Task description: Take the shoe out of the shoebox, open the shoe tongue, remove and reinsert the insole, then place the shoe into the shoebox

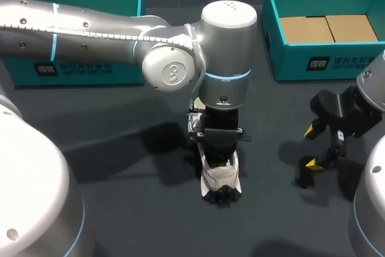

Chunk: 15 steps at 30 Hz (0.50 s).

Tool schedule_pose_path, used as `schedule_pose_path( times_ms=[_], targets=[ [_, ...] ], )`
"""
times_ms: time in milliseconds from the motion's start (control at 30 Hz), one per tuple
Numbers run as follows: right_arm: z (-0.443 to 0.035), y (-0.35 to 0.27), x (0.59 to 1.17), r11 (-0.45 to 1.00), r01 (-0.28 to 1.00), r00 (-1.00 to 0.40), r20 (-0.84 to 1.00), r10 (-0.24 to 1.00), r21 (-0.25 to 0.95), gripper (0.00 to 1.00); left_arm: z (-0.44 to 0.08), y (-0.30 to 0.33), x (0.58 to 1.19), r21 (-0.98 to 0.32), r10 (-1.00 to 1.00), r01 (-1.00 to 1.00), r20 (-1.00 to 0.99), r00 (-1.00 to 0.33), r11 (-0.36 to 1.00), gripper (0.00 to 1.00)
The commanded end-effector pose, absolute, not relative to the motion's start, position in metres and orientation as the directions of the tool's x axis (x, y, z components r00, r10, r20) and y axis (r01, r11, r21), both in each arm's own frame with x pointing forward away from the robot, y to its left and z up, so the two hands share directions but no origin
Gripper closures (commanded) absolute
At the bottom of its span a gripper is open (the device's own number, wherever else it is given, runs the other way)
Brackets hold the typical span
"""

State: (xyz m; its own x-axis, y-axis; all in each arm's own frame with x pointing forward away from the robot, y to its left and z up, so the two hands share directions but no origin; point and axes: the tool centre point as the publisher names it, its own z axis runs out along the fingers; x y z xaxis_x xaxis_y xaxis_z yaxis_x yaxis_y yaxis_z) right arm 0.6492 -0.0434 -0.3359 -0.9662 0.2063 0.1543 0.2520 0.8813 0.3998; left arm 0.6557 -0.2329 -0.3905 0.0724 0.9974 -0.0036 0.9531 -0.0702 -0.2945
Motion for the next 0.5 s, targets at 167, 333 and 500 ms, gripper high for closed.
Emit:
schedule_pose_path(
  times_ms=[167,333,500],
  targets=[
    [-0.336,-0.043,0.648,0.882,0.252,-0.966,0.153,0.208,0.398,0.00,-0.362,-0.213,0.650,-0.246,0.996,0.965,-0.028,0.088,-0.092,1.00],
    [-0.336,-0.043,0.648,0.882,0.252,-0.966,0.153,0.208,0.398,0.00,-0.390,-0.214,0.652,-0.200,0.999,0.979,0.029,0.044,-0.037,1.00],
    [-0.336,-0.043,0.648,0.882,0.252,-0.966,0.153,0.208,0.398,0.00,-0.420,-0.218,0.653,-0.226,0.998,0.974,0.068,0.019,-0.003,1.00]
  ],
)
